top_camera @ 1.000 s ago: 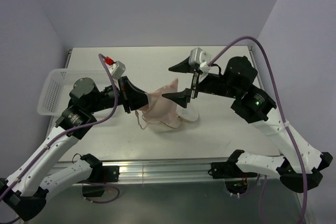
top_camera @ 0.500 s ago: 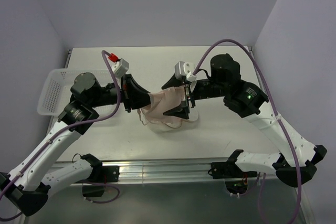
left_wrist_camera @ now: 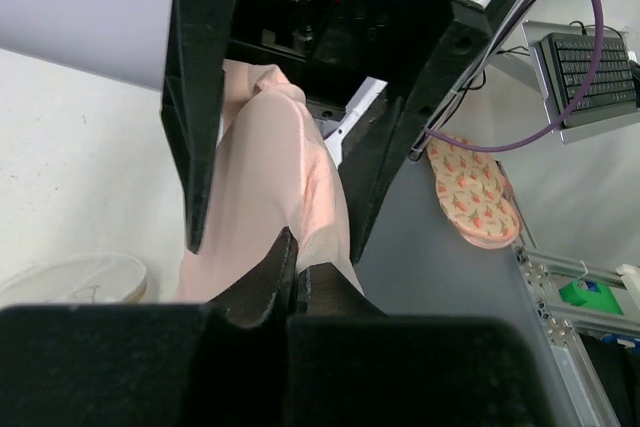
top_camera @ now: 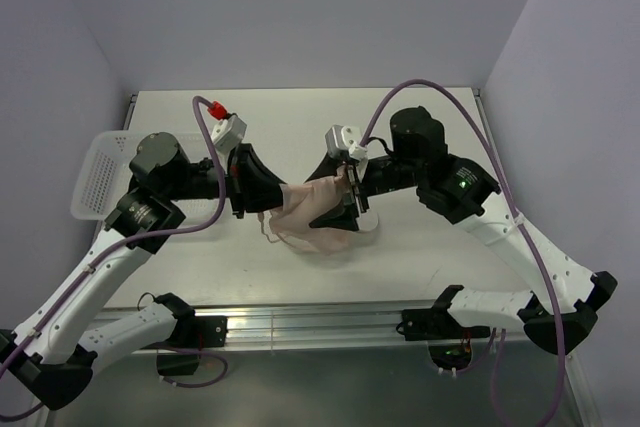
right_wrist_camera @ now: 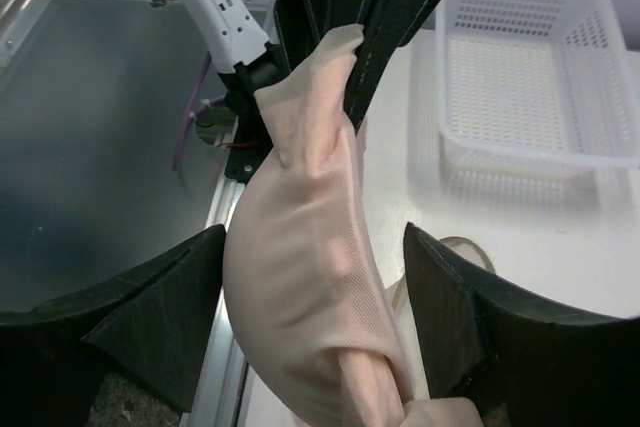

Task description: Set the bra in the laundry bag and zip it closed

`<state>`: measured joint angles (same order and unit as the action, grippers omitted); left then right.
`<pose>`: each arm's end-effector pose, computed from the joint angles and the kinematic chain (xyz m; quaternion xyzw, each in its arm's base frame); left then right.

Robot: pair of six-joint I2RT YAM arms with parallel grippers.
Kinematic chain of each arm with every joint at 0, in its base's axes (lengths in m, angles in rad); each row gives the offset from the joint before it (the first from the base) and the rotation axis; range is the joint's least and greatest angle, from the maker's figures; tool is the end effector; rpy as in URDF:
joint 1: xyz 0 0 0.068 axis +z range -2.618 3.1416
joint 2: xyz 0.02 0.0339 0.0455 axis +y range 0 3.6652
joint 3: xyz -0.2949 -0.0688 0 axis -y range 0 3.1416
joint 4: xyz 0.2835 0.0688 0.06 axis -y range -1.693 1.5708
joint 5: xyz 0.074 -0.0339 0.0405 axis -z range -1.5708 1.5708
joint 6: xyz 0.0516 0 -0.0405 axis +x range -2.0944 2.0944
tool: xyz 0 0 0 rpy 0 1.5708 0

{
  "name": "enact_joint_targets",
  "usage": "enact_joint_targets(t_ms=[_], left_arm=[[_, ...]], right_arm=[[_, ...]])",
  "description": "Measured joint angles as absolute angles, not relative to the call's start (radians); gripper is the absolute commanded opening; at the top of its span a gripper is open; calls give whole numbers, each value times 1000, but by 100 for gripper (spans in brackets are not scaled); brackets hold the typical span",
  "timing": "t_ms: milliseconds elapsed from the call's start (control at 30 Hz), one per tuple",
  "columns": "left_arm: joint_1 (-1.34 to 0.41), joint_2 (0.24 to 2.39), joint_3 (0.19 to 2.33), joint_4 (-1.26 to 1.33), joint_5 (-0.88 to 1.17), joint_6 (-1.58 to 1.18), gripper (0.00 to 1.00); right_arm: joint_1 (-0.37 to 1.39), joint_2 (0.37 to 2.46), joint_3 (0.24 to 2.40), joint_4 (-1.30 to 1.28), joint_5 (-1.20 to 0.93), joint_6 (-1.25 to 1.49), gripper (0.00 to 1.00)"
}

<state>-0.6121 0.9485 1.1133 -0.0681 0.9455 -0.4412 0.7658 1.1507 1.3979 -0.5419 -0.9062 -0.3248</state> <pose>0.1574 -0.1616 0.4689 0.3870 0.5674 -0.5959 0.4161 0.1601 0.2103 0.4796 -0.5975 0.4822 0.4602 0.4457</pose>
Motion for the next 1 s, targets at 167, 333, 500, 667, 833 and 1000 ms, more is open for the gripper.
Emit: enact_joint_targets(t_ms=[167,333,500,667,833,1000], left_arm=[[-612,957,1113,-76,944,-434,8],[-612,952,1113,-79,918,-427,29],[-612,915,1115,-103,855,-402,71],[-612,813,1119,-185,709,-374,82],[-612,661,1119,-255,478,-361,79],[-612,606,1081,-294,155,-430,69]], right_arm=[[766,1139,1360,-508,-922,-284,38],[766,1112,1341,-491,-916,-253,21],[766,1084,1317,-470,-897,-224,17],[763,1077,1316,-453,-850,-204,12],[746,1077,1315,-411,-800,-164,0],[732,1075,1288,-299,-728,-83,0]])
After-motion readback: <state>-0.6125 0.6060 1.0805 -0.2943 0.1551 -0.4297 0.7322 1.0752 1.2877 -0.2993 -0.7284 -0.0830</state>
